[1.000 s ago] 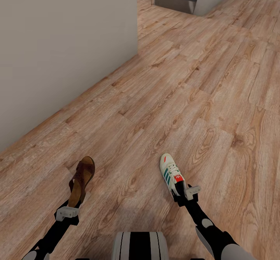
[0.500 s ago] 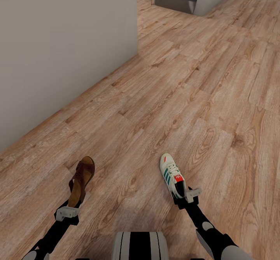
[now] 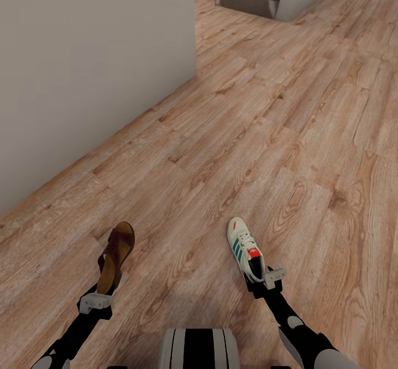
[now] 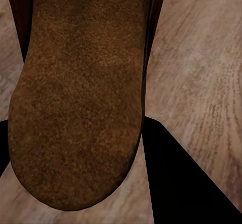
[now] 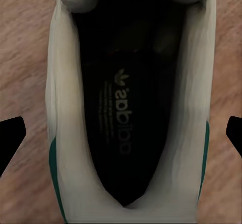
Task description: Pick up the two gym shoes and the two sandals from the corridor floor and place them onto the hallstand (shoe rack) in the corridor, making sure they are on the rack and not on the floor. Arrange them so the two gym shoes are next to each other and the two sandals are next to each other.
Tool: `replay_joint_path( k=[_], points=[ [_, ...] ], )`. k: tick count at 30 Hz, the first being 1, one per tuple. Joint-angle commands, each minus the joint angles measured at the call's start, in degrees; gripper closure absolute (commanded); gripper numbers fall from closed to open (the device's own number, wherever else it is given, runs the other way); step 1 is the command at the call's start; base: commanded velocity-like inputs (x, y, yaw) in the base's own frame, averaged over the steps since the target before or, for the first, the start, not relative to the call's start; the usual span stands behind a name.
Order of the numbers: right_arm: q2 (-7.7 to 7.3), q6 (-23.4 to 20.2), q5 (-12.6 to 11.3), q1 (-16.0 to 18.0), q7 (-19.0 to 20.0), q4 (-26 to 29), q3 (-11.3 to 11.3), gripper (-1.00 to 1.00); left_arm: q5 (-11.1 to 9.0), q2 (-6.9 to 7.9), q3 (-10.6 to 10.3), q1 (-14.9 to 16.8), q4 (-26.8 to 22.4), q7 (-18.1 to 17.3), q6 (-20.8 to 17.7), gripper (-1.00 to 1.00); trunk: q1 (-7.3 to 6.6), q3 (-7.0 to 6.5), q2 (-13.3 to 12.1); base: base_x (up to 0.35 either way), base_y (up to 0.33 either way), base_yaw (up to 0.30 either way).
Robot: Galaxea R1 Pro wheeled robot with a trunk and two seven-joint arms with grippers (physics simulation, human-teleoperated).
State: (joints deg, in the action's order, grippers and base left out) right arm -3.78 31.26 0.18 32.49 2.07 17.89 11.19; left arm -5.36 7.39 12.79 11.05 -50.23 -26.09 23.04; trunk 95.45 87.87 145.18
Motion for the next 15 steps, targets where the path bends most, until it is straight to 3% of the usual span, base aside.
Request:
replay_joint_path(
  k=[1,15],
  points=[
    [-0.01,0.2,0.0,0.0,0.2,-0.1,-0.1,-1.00,-0.4,-0.01,0.1,0.0,0.0,-0.5,0.0,1.00,-0.01,0.09,0.0,0.000,0.000,0.000],
    [-0.04,0.2,0.0,0.0,0.2,-0.1,-0.1,-1.00,-0.4,-0.01,0.1,0.0,0.0,-0.5,0.0,1.00,-0.01,0.84,0.0,0.000,0.000,0.000]
  ],
)
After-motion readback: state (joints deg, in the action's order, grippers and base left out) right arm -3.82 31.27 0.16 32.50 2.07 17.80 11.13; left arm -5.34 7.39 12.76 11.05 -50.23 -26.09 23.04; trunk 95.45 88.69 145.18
